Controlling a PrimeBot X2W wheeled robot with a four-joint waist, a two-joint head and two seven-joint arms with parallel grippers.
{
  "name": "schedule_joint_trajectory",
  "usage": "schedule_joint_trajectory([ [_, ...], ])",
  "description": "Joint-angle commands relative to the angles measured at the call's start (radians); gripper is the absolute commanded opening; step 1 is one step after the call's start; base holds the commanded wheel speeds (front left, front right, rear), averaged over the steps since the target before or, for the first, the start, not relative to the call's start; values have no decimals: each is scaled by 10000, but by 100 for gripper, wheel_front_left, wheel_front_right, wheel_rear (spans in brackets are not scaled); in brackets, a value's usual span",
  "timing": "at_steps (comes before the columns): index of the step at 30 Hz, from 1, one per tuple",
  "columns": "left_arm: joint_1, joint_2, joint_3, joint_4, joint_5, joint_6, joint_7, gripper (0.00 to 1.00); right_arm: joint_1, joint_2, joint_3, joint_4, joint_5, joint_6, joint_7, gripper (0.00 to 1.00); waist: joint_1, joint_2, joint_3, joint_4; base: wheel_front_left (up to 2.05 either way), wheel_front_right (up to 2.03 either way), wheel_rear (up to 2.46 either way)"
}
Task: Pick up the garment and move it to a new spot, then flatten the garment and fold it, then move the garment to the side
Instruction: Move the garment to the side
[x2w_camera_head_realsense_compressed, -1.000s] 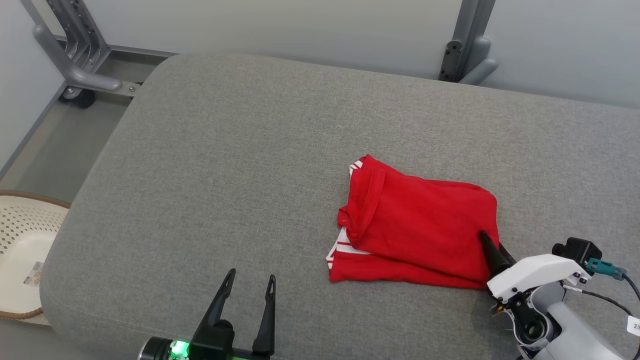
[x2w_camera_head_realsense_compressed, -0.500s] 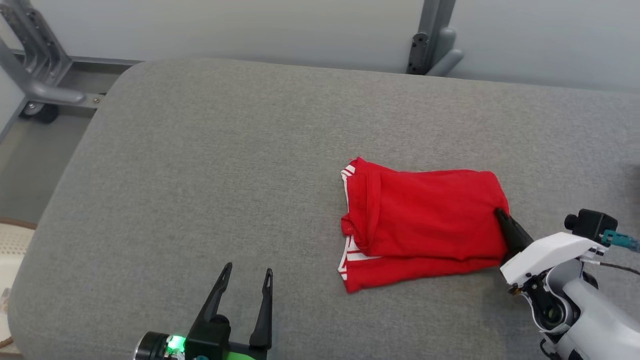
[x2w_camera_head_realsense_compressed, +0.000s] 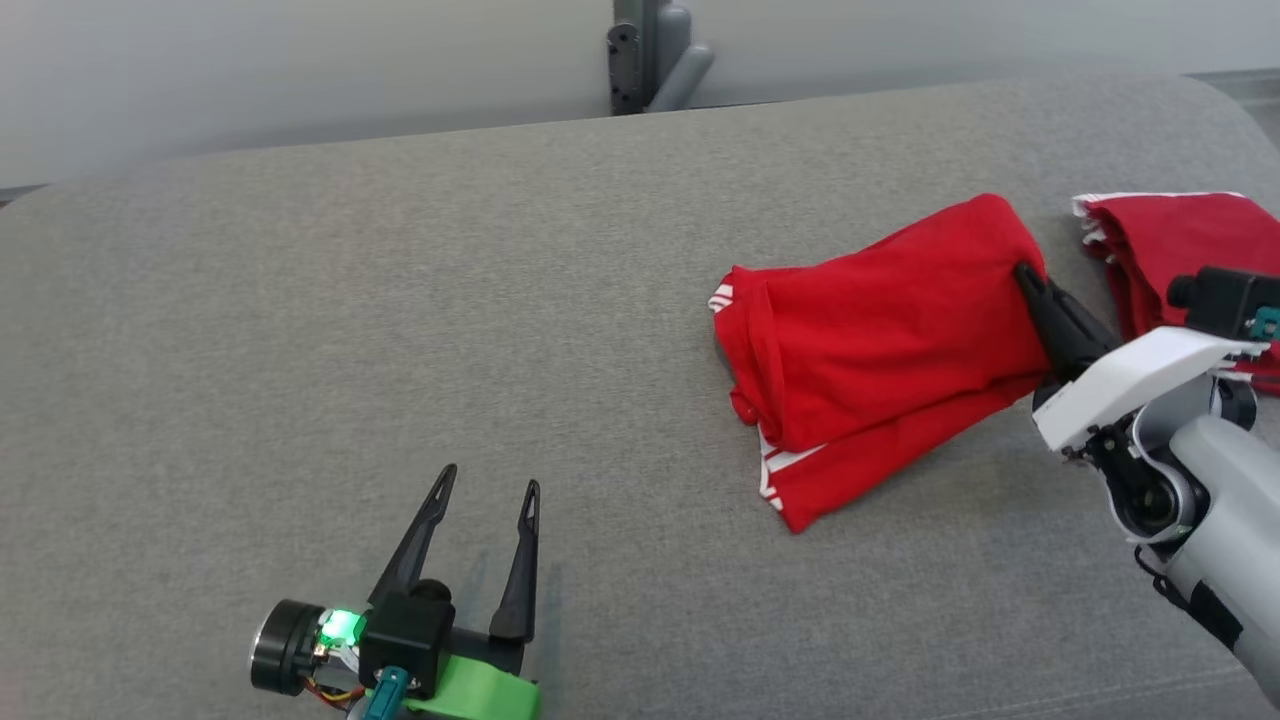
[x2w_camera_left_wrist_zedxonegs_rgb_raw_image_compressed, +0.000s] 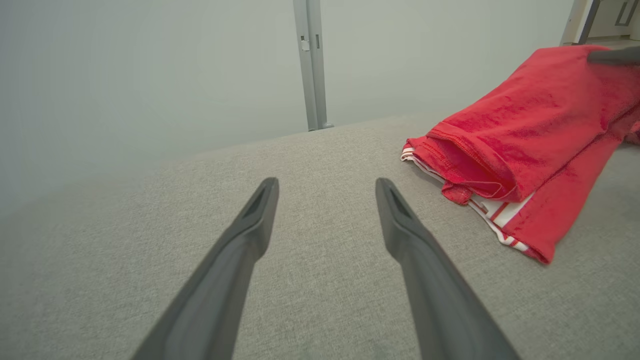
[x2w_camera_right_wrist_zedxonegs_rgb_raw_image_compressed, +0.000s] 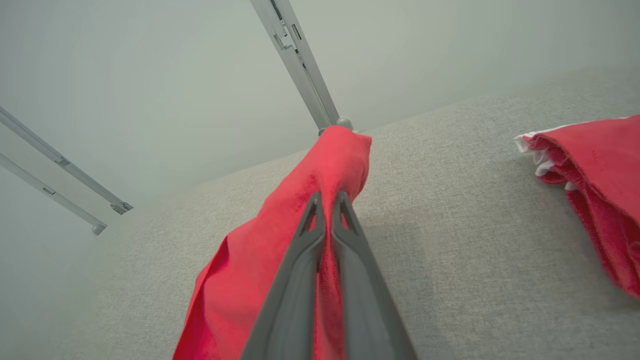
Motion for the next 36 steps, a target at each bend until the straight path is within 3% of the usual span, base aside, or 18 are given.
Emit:
schedule_joint_trajectory([
  [1,-311,134,46,-47,138,-88,-24,100,-442,-172,116,-32,-120,0,-69,0,-1,-1,808,-1324,0,0,0],
  [12,-1186,408,-184,-396,464,-245,-24,100,-1940,-947,64,202,-378,0,-134,0,-1,-1,1866,-1920,0,0,0],
  [26,-1760,898,-195,-604,417,-250,-24,100,-2857,-2229,-1499,903,-1321,-2,-116,0,-1,-1,2966,-1825,0,0,0],
  [30,-1963,975,-232,-650,414,-231,-24,100,-2753,-2239,-1716,1641,-1519,-2,-112,0,-1,-1,3248,-1687,0,0,0],
  [36,-2260,1017,-379,-618,431,-259,-24,100,-2922,-1732,-2612,3111,-1925,-2,-110,0,-1,-1,3593,-1355,0,0,0],
])
